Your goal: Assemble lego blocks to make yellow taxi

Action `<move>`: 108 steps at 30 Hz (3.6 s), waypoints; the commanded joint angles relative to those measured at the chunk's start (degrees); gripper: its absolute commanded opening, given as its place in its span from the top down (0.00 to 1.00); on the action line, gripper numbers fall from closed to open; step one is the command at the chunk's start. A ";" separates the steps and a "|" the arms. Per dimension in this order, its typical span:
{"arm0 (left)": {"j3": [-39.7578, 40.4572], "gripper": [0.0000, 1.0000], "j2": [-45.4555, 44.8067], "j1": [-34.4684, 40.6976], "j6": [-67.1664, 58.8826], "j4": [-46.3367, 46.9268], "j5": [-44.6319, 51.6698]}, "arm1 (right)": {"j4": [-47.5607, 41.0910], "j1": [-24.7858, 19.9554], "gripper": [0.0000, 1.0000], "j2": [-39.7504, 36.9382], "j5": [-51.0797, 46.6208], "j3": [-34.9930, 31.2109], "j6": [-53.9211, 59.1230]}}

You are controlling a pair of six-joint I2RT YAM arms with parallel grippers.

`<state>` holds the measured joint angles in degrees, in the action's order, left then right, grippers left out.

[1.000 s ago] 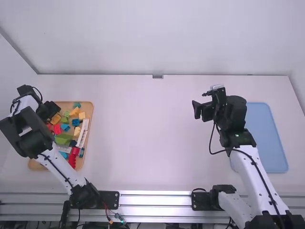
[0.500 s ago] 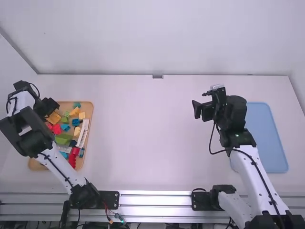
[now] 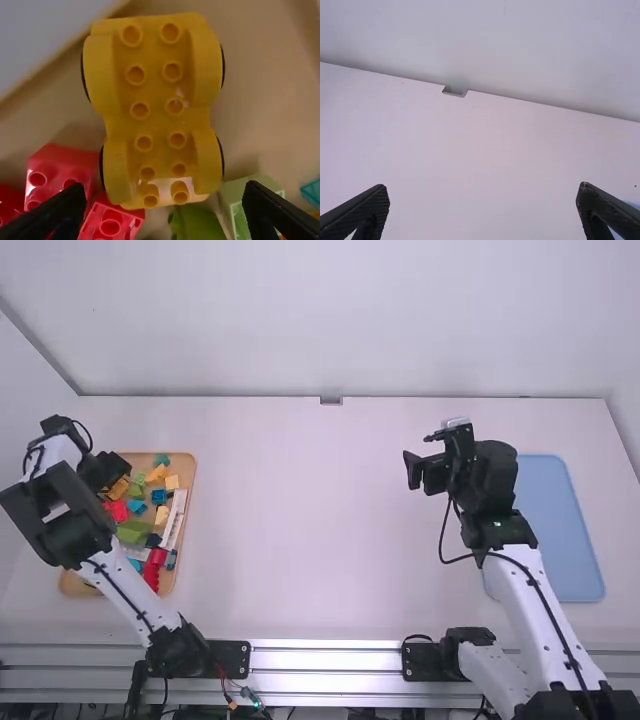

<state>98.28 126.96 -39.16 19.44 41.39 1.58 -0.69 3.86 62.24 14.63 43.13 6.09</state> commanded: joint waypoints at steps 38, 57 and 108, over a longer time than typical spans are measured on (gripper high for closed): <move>-1.97 0.89 -15.47 7.26 -8.09 5.68 3.19 | -0.04 0.66 0.02 0.26 0.66 2.23 -0.33; -13.00 0.84 -20.46 52.70 -68.28 11.15 11.02 | -2.64 0.74 0.01 0.24 0.79 2.21 -0.31; -29.86 0.01 -24.76 64.98 -66.58 -5.73 10.01 | -4.31 0.74 0.01 0.24 0.79 2.23 -0.28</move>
<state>65.71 105.86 27.42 -50.41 35.07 11.79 -5.28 4.38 62.24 15.09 43.13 5.87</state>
